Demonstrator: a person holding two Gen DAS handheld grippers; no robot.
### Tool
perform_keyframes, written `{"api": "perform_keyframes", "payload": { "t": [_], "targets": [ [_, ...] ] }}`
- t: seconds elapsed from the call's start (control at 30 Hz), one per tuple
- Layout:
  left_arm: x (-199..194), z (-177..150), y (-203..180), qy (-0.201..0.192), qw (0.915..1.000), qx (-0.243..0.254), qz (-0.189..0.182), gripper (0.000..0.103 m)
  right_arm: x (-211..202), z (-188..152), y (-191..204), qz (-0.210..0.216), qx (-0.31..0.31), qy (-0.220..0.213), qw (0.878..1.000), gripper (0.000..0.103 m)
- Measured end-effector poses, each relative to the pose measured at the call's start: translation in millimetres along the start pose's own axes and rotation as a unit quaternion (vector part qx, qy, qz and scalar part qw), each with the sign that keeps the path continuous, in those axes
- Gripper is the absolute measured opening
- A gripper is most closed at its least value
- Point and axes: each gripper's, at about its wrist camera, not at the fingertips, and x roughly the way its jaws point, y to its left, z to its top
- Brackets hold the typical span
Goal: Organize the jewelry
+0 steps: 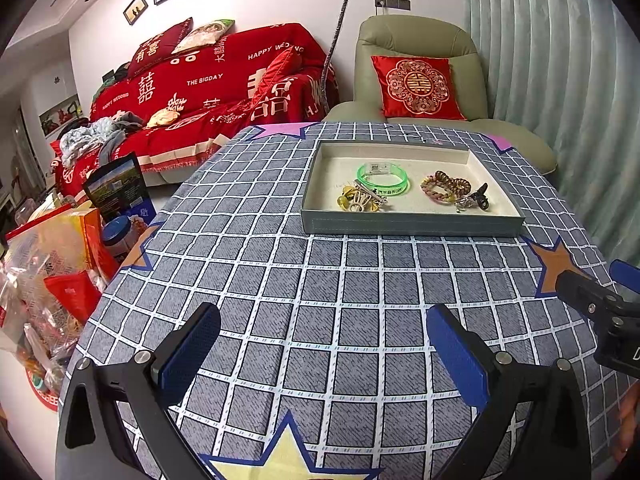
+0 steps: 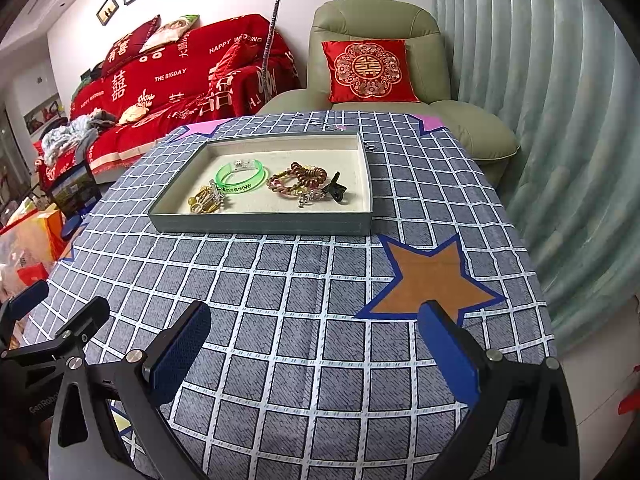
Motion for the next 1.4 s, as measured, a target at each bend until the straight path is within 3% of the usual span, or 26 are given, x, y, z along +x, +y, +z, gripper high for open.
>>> {"api": "perform_keyframes", "payload": {
  "t": [1.4],
  "targets": [
    [-0.7, 2.5, -2.3, 0.001, 1.0, 0.001, 0.0, 0.103, -1.0, 0.0, -0.1, 0.0, 0.002, 0.0, 1.0, 0.103]
  ]
}}
